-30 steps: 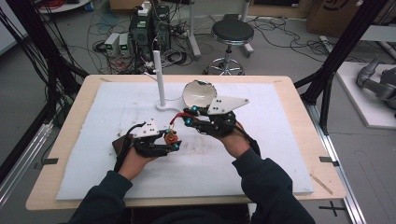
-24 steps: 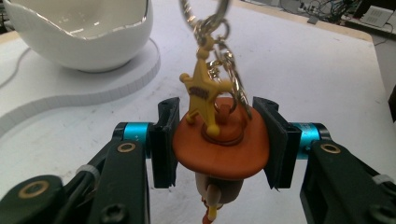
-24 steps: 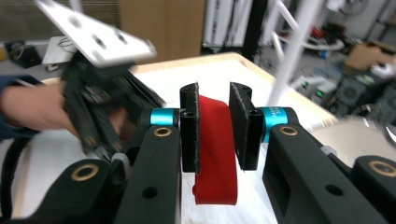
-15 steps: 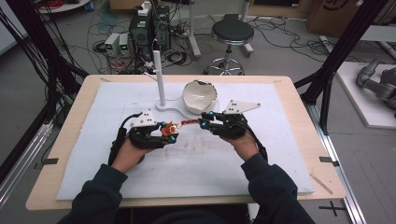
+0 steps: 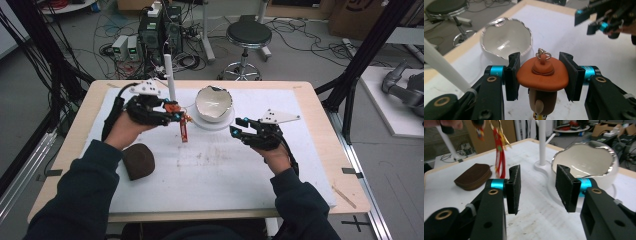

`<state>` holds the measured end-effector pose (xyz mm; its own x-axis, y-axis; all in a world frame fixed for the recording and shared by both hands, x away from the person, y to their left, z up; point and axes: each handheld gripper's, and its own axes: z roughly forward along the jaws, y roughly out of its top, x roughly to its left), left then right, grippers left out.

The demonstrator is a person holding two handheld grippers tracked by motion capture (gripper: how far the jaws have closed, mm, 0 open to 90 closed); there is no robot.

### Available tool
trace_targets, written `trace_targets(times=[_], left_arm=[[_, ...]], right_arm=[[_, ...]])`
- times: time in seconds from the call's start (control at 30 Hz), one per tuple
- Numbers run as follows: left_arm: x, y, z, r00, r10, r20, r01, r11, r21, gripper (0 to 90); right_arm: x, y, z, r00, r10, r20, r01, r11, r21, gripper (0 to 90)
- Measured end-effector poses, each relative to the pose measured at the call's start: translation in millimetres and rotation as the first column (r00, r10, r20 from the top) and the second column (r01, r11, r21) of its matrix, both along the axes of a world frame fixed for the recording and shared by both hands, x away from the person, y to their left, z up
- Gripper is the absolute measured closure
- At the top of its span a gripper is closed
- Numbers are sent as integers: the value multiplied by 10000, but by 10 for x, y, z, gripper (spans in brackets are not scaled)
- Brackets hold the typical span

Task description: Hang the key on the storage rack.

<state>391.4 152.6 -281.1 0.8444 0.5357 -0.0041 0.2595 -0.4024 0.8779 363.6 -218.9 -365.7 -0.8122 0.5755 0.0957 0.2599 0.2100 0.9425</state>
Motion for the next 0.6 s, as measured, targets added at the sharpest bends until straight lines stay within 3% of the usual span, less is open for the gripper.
trace_targets(times=[0.13, 0.33, 0.6], left_arm=[[143, 103, 207, 9989, 462, 114, -458, 9984, -321, 535], [333, 239, 356, 9927, 1205, 92, -1197, 9910, -604, 535], [541, 309, 390, 9734, 2281, -214, -2290, 9705, -754, 535]], right_arm=[[4, -119, 18, 9988, -461, 154, 461, 9989, -25, 466], [1, -345, 31, 9889, -1425, 431, 1426, 9898, 16, 315], [6, -449, 19, 9854, -1642, 460, 1644, 9864, -7, 315]])
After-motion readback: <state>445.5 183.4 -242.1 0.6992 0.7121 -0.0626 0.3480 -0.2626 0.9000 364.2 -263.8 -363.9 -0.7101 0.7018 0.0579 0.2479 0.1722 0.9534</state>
